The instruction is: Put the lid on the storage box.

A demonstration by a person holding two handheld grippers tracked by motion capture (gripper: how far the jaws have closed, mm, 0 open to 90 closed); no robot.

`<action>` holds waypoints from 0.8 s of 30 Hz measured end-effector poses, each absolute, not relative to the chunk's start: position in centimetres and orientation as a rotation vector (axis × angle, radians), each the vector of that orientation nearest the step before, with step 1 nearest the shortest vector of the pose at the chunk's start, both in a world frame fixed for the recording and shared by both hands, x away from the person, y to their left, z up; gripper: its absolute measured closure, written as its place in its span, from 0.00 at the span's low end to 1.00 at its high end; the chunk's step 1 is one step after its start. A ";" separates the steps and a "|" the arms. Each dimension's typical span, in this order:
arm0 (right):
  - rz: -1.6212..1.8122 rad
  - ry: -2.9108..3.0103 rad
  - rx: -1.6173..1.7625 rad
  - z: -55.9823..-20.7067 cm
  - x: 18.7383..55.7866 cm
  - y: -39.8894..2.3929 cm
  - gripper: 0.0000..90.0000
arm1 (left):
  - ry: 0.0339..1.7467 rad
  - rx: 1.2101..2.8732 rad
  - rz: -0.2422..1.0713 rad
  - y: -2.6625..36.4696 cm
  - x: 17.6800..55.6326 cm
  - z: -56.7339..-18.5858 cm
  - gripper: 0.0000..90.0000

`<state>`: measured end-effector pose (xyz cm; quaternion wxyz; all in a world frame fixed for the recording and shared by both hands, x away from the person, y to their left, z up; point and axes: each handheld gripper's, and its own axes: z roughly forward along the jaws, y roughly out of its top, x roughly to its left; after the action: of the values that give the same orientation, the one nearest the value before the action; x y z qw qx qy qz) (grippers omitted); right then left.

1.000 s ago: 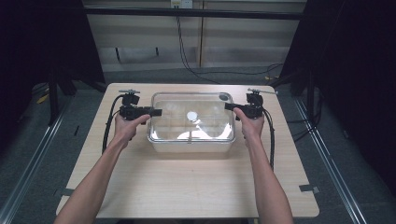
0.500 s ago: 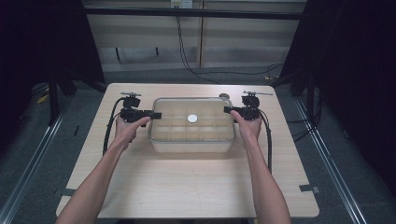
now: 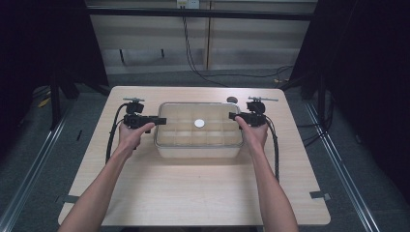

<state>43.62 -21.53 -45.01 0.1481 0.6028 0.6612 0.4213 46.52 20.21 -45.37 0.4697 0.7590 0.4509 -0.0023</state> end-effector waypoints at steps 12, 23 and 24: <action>1.268 1.893 1.700 -43.9 42.7 -22.5 0.37 | 1.031 1.892 0.070 20.3 45.0 -43.8 0.48; 1.343 1.941 1.609 -42.0 40.1 -22.6 0.38 | 0.948 1.905 0.077 20.8 42.7 -43.0 0.47; 1.349 1.946 1.600 -41.9 39.7 -22.6 0.38 | 0.943 1.906 0.079 20.9 42.5 -42.9 0.47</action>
<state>39.73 -22.65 -41.88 0.1415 0.5541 0.6742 0.4674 42.49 20.91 -42.93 0.4855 0.7831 0.3873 0.0323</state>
